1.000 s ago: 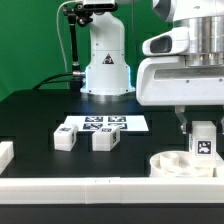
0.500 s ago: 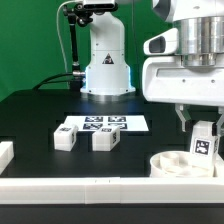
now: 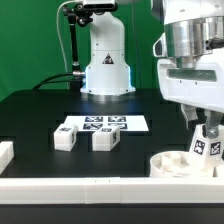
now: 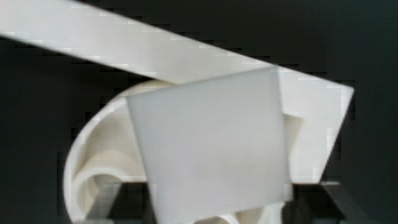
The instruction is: Assemble stool
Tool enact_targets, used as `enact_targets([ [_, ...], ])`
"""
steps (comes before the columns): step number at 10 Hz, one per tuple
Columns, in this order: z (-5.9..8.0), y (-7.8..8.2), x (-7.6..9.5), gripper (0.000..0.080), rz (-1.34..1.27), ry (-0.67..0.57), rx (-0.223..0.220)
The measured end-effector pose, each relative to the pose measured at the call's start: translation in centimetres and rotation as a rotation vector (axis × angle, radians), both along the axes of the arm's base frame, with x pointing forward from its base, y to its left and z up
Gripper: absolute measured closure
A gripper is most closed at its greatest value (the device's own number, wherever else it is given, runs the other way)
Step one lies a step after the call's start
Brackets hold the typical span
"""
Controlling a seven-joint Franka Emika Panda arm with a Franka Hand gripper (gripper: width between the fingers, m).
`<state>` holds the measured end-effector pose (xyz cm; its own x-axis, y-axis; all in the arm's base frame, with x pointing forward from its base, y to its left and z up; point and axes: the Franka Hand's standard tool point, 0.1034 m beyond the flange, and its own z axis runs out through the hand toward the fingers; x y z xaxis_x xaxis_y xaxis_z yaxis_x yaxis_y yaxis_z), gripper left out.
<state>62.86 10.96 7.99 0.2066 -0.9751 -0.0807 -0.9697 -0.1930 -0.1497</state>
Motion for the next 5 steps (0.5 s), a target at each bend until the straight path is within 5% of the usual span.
enact_targets([
  [5, -0.04, 0.13, 0.1, 0.0458, -0.374, 0.03, 0.087],
])
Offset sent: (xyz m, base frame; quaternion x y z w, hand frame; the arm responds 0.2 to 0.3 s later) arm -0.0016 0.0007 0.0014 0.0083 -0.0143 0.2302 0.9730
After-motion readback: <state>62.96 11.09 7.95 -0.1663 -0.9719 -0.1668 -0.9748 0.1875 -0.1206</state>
